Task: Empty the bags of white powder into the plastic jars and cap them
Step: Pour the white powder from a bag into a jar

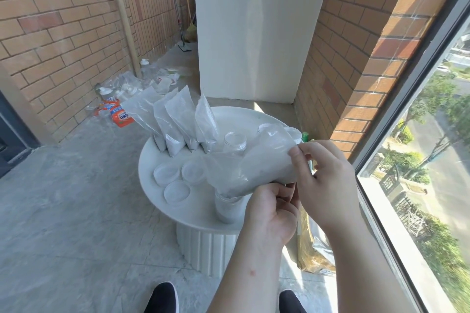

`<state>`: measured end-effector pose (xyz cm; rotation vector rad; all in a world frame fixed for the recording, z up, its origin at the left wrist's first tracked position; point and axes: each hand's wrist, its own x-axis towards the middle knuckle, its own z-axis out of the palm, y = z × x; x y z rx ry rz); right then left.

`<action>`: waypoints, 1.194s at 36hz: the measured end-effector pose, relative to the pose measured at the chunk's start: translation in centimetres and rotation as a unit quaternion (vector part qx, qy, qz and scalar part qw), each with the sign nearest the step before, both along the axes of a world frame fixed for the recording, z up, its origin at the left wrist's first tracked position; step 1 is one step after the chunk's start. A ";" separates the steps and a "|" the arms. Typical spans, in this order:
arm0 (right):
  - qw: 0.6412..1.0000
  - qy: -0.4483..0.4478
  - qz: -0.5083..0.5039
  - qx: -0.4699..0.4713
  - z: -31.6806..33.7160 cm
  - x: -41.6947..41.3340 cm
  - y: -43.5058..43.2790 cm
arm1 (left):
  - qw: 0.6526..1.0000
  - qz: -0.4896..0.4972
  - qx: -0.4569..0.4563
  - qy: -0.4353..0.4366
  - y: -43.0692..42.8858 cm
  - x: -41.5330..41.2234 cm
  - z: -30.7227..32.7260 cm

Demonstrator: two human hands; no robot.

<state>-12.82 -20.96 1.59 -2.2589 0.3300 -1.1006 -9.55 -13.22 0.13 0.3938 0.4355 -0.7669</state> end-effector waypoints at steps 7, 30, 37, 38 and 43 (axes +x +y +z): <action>1.000 -0.013 -0.005 -0.018 0.0 -0.1 0.2 | 1.000 0.012 -0.006 0.000 0.1 -0.1 0.0; 1.000 -0.011 -0.019 0.006 0.1 0.2 0.5 | 1.000 0.004 0.014 -0.009 0.2 -0.1 0.1; 1.000 -0.015 -0.026 0.007 0.2 0.2 0.5 | 1.000 -0.004 0.018 -0.014 0.1 0.1 0.0; 1.000 -0.012 -0.026 0.008 0.2 0.3 0.5 | 1.000 -0.005 0.022 -0.013 0.1 0.0 0.0; 0.999 -0.012 -0.030 0.007 0.3 0.4 0.5 | 0.999 -0.011 0.035 -0.012 0.0 0.1 0.1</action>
